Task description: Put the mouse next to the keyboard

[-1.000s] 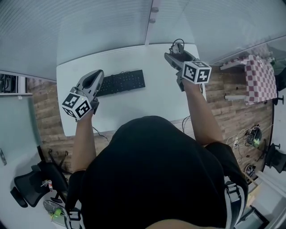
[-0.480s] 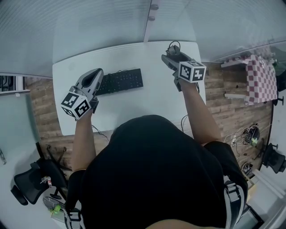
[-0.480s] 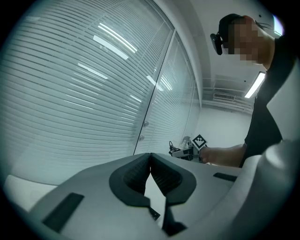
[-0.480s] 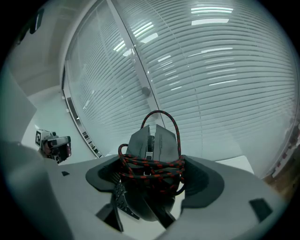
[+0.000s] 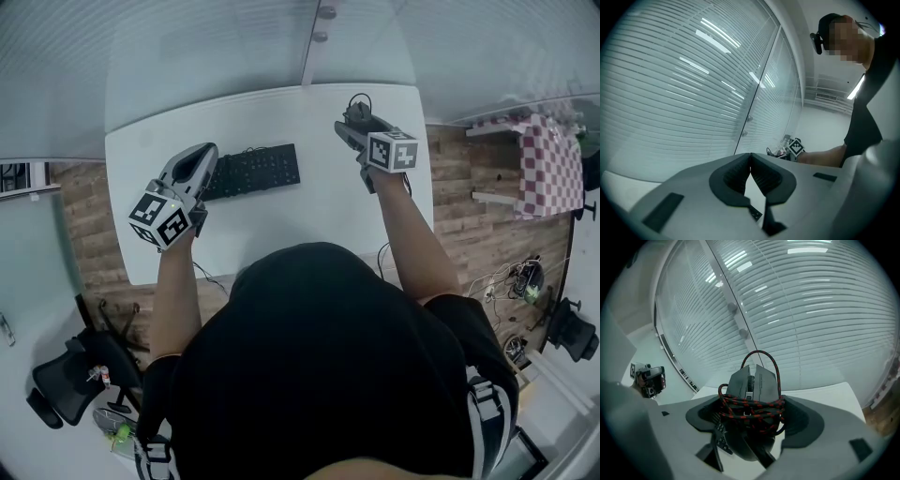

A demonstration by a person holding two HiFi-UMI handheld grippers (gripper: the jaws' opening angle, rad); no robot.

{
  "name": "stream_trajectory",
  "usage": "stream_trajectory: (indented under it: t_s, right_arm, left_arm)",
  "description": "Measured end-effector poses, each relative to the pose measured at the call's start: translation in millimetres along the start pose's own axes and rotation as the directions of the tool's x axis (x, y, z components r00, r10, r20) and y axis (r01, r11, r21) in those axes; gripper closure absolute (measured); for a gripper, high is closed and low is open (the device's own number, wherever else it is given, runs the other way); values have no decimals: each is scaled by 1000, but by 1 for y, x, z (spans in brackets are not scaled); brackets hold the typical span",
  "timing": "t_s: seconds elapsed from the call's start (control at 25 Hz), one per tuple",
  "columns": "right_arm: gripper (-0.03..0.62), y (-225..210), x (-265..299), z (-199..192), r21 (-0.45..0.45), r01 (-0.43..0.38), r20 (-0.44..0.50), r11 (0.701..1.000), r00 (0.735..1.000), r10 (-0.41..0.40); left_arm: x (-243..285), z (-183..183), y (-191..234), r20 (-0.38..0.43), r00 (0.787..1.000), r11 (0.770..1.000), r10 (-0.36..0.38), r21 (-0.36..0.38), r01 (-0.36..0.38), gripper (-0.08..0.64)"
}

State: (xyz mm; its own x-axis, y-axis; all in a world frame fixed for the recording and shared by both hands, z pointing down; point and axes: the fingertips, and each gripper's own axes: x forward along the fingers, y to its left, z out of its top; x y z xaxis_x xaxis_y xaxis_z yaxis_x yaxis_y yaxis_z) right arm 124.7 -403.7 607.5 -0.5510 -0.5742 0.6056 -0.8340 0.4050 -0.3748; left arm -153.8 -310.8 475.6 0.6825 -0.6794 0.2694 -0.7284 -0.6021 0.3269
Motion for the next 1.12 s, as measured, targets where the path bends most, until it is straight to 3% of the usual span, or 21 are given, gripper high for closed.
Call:
stream_trajectory:
  t_s: [0.72,1.12]
  right_arm:
    - [181,-46,64,-93,60,71,-204,996,977,-57]
    - [181,-61,89,-158,14,101,-354,995,931,-89]
  left_arm:
    - [28,-7,25,-43,999,1000,-4,-12,4,537]
    - [36,-20,40,-71,997,999,-6,-34,4,537]
